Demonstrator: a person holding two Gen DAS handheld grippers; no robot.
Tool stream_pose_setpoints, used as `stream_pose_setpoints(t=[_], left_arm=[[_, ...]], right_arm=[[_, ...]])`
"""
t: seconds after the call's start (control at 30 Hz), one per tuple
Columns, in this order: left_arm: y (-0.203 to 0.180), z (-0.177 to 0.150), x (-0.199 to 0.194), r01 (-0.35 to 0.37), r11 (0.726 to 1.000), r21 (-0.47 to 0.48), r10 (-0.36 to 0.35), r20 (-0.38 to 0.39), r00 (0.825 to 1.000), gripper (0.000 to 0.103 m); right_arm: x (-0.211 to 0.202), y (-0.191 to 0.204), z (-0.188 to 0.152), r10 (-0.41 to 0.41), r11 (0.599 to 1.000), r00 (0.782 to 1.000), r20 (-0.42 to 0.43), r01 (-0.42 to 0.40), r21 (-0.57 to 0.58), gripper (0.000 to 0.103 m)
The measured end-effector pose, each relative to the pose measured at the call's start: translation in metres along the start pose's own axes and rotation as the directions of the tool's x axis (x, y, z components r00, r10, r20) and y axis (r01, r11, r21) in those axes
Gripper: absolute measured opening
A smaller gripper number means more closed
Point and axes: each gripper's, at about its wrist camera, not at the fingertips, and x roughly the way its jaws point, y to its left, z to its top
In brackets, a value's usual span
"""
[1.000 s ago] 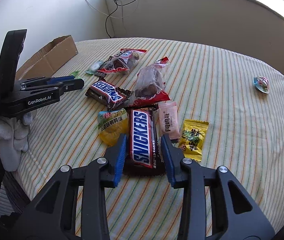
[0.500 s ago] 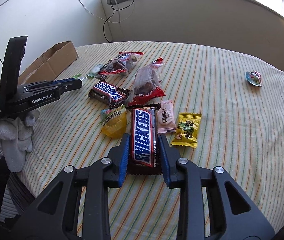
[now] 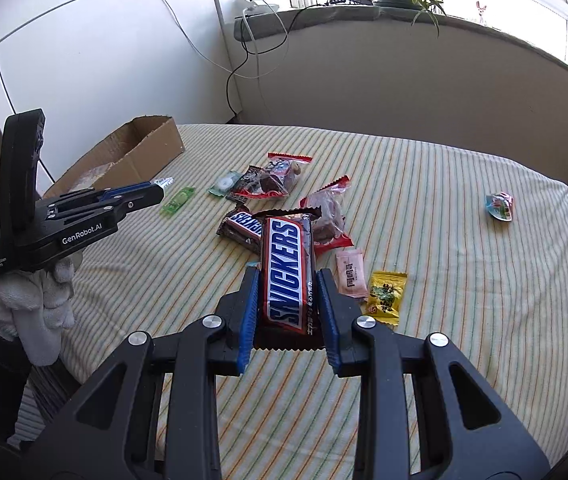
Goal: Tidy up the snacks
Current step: 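Grasp the Snickers bar with the right gripper while the left grasps a green wrapped candy, then carry both snacks into the cardboard box and open both grippers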
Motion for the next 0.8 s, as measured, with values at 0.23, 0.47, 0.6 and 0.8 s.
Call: stream_pose_setpoints(t=[0.23, 0.47, 0.6, 0.8], left_arm=[[0.027, 0.001, -0.043, -0.051, 0.998, -0.033, 0.053, 0.079, 0.995, 0.015], [0.054, -0.005, -0.07, -0.122, 0.99, -0.068, 0.129, 0.118, 0.985, 0.015], [0.067, -0.012, -0.076, -0.146, 0.985, -0.087, 0.155, 0.114, 0.981, 0.015], [0.08, -0.021, -0.083, -0.182, 0.978, -0.103, 0.193, 0.112, 0.975, 0.015]], right_arm=[[0.012, 0.031, 0.034, 0.038, 0.997, 0.999, 0.025, -0.036, -0.067, 0.03], [0.029, 0.063, 0.066, 0.077, 0.991, 0.996, 0.043, -0.071, -0.117, 0.03], [0.041, 0.082, 0.079, 0.094, 0.985, 0.995, 0.038, -0.087, -0.151, 0.03], [0.057, 0.113, 0.1, 0.129, 0.974, 0.991, 0.035, -0.12, -0.193, 0.03]])
